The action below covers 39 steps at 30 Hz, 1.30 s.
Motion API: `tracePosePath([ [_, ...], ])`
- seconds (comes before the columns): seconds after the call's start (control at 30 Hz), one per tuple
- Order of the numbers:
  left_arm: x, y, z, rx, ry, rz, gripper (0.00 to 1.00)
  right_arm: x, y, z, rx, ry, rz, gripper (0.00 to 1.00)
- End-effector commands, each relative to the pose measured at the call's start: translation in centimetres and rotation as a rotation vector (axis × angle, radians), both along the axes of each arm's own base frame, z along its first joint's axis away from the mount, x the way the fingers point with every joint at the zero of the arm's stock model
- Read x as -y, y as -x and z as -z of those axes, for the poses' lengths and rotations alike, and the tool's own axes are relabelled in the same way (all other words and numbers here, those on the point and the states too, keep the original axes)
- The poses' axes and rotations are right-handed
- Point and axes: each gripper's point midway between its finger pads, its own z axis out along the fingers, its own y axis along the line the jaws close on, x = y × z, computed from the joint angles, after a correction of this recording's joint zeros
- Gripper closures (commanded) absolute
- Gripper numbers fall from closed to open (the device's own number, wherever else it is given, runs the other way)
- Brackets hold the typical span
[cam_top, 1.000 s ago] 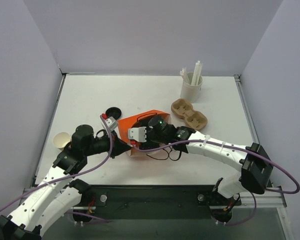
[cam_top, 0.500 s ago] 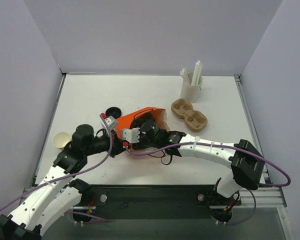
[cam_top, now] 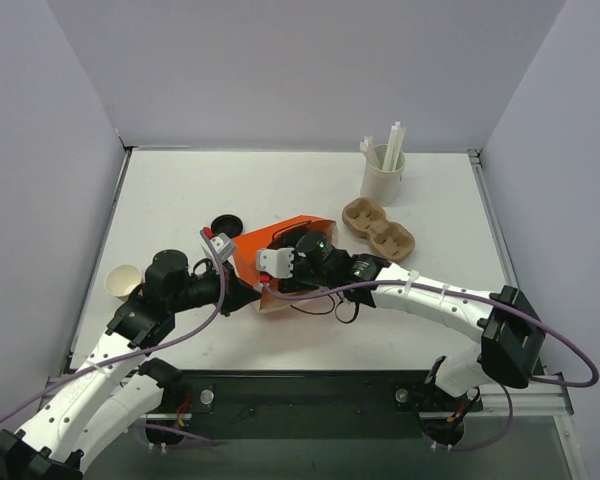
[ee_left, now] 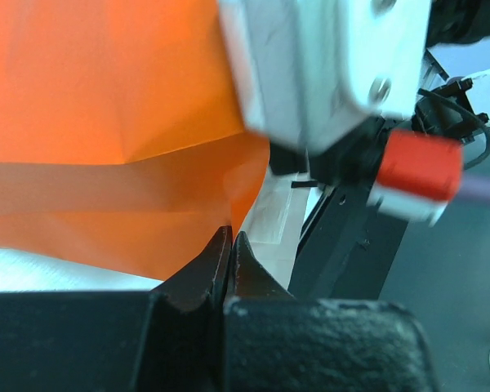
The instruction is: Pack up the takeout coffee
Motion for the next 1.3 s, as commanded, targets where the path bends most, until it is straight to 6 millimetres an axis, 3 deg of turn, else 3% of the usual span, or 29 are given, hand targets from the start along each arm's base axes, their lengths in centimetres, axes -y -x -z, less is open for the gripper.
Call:
tracePosePath([
  [0.0, 0.6, 0.8, -0.9, 0.016, 0.027, 0.064, 1.0, 1.6, 0.3, -2.0, -0.018, 0.028, -0.008, 0.66],
  [0.3, 0.9, 1.0, -1.0, 0.008, 0.037, 0.084, 1.0, 2.1, 0.2, -1.1, -0.026, 0.064, -0.069, 0.66],
  [0.9, 0.9, 1.0, -0.9, 0.003, 0.042, 0.079, 1.0, 0.5, -0.6, 0.4, -0.042, 0.028, -0.088, 0.66],
  [1.13, 0.4, 0.3, -0.8, 0.011, 0.021, 0.032, 1.0, 0.2, 0.2, 0.0, -0.061, 0.003, -0.103, 0.66],
  [1.27, 0.2, 0.2, -0.8, 0.013, 0.013, 0.015, 1.0, -0.2, 1.8, -0.7, -0.096, -0.028, -0.136, 0.66],
])
